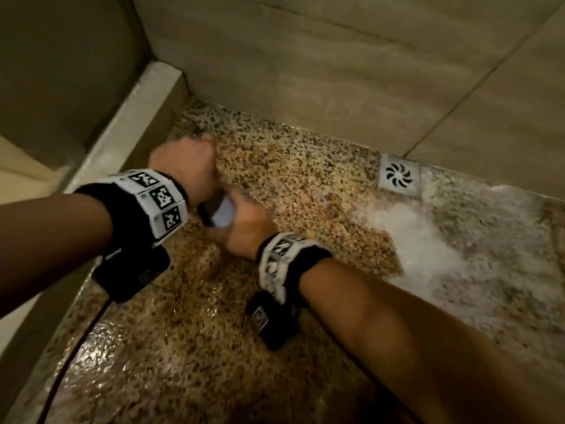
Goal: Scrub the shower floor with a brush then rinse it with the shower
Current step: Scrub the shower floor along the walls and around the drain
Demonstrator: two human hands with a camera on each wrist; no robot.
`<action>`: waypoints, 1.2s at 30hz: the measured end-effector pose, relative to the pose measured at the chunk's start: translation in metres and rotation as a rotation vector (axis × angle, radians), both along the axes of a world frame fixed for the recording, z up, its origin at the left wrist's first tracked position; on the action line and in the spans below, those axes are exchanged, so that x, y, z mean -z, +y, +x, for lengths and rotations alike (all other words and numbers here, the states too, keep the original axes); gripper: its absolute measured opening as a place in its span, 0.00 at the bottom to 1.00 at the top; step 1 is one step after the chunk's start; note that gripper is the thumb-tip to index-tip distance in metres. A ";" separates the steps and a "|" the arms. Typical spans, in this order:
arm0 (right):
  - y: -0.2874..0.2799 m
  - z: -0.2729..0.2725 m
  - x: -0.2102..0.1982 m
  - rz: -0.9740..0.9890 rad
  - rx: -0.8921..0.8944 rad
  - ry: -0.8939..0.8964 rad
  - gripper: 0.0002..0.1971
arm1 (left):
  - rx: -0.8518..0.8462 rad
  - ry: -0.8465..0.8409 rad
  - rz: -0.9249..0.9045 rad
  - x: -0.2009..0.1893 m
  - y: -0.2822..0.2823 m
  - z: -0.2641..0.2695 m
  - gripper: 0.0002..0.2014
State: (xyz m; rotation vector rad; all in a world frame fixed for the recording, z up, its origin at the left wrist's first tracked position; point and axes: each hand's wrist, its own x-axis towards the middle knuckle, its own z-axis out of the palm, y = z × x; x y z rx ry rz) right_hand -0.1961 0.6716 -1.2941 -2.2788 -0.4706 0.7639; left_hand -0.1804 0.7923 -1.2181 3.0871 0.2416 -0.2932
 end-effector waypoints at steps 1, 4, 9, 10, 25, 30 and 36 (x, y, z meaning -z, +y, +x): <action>0.018 -0.007 0.001 -0.011 -0.046 0.006 0.34 | -0.050 -0.035 -0.020 0.000 0.010 -0.001 0.17; 0.030 -0.006 0.002 -0.112 -0.189 -0.112 0.35 | -0.149 -0.068 -0.052 0.004 0.043 -0.004 0.18; -0.020 0.084 -0.003 -0.325 0.101 -0.260 0.32 | -0.239 -0.063 -0.098 0.012 0.077 -0.014 0.17; -0.026 0.103 0.002 -0.387 0.211 -0.278 0.34 | -0.241 -0.054 -0.116 0.013 0.079 -0.013 0.16; 0.088 0.136 0.024 -0.228 -0.004 -0.358 0.29 | -0.186 -0.163 -0.343 0.030 0.102 0.022 0.17; 0.108 0.155 0.033 -0.168 0.098 -0.391 0.28 | -0.078 -0.158 -0.341 0.041 0.112 0.028 0.14; 0.139 0.198 0.027 -0.185 0.233 -0.406 0.28 | -0.051 -0.179 -0.433 0.038 0.116 0.043 0.19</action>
